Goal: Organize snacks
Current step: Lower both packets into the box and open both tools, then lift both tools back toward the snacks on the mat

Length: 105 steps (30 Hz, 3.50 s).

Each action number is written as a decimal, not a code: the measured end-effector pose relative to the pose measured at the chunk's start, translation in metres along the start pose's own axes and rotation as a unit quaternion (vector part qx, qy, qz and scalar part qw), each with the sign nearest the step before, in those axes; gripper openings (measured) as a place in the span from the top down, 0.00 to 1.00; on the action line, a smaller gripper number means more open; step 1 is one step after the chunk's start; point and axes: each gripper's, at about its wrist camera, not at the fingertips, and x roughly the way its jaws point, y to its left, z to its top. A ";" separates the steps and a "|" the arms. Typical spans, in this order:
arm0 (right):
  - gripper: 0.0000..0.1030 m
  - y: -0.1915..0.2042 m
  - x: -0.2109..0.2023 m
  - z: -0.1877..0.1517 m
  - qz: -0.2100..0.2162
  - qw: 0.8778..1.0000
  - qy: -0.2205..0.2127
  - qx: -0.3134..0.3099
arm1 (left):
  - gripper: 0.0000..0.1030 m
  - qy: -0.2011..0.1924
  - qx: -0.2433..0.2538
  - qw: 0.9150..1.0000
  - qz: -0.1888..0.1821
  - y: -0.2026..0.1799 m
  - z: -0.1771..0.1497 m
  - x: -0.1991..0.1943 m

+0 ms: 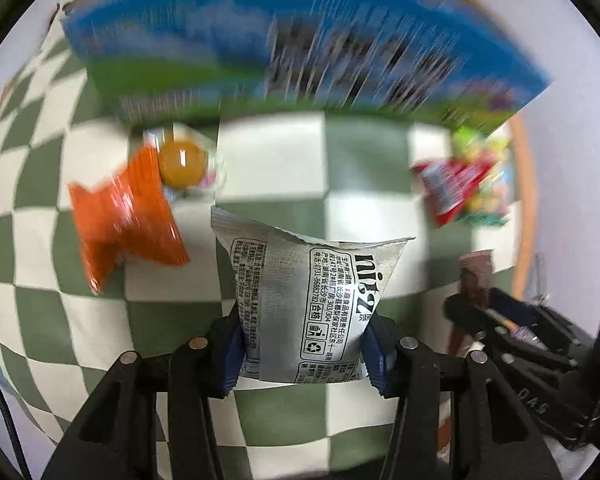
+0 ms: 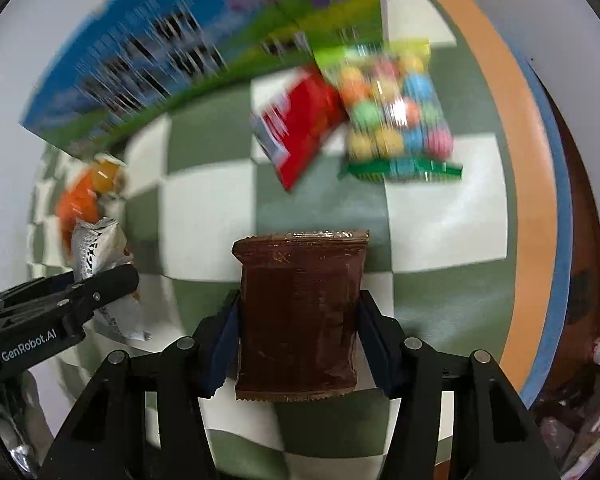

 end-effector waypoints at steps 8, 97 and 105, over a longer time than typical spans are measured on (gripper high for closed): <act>0.43 0.027 -0.101 0.080 0.046 0.993 -0.107 -0.030 | 0.55 -0.080 0.006 0.996 -0.050 -0.019 0.080 -0.093; 0.02 0.050 -0.234 0.095 -0.067 0.956 -0.267 -0.104 | 0.08 -0.267 0.022 0.959 0.090 -0.009 0.042 -0.187; 0.02 0.018 -0.204 0.086 0.002 0.976 -0.210 -0.054 | 0.08 -0.239 -0.007 0.965 0.107 0.014 0.025 -0.166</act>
